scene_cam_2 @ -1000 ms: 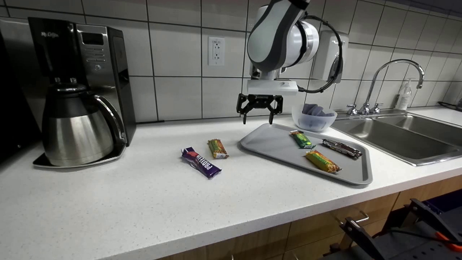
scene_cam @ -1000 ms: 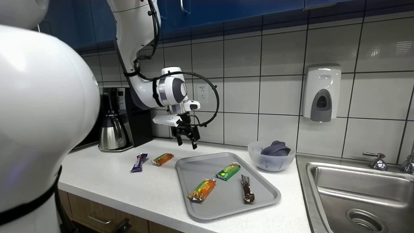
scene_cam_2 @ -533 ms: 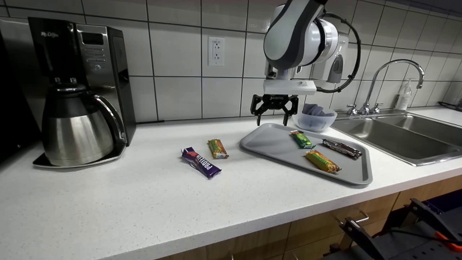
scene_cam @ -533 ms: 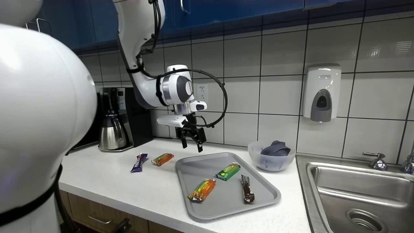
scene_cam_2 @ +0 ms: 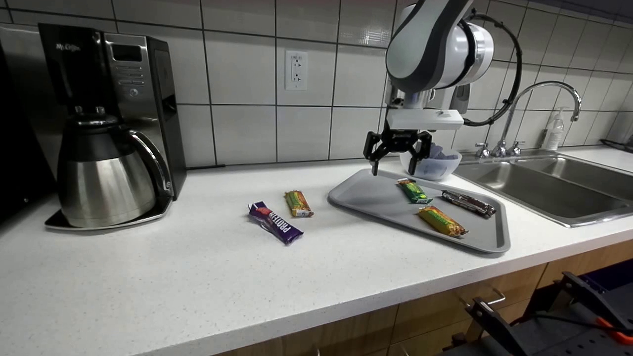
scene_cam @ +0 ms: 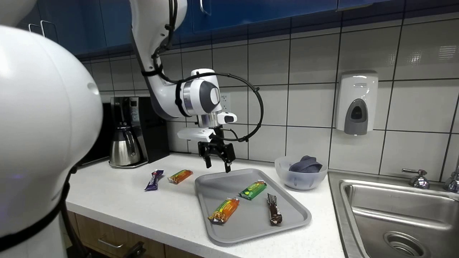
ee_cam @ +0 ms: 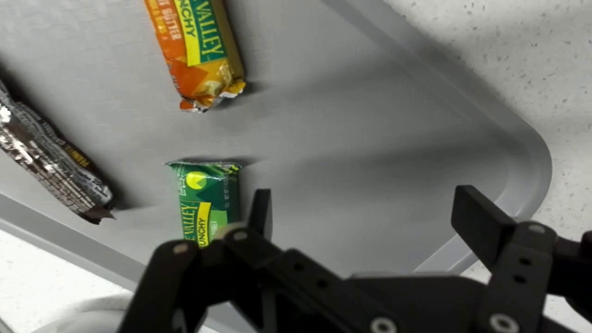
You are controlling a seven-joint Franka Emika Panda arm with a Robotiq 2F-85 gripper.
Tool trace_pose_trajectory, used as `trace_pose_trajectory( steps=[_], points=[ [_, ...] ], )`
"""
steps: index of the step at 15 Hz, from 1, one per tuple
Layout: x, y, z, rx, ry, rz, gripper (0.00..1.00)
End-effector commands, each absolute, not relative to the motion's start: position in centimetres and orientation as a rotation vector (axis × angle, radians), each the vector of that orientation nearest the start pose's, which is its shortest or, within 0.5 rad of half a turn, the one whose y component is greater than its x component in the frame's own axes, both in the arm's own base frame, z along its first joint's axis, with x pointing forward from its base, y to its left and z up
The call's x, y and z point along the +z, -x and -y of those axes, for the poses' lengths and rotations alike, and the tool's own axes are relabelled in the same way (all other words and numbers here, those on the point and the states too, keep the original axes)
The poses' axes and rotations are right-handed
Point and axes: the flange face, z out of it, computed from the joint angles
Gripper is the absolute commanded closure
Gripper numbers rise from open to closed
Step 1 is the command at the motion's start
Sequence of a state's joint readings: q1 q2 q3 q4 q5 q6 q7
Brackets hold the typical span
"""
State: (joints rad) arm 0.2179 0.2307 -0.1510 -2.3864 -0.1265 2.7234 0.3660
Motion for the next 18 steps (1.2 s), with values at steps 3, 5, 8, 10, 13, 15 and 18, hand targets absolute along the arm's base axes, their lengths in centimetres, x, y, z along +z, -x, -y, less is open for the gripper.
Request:
trace_pose_trajectory(
  steps=[3,5,8,10,13,15,18],
  points=[
    [24.4,-48.5,-2.1,-0.182,3.186,-0.199,0.0],
    [24.2,-47.9,-1.7,-0.168,3.188,-0.192,0.0],
    [23.7,-47.3,-1.0,-0.149,3.194,-0.209,0.0],
    [23.4,-46.9,-0.7,-0.138,3.198,-0.225,0.0],
    [22.8,-46.5,-0.3,-0.111,3.202,-0.243,0.0],
    [22.5,-46.2,-0.1,-0.095,3.205,-0.254,0.0],
    [22.0,-45.7,0.2,-0.072,3.21,-0.267,0.0]
  ],
)
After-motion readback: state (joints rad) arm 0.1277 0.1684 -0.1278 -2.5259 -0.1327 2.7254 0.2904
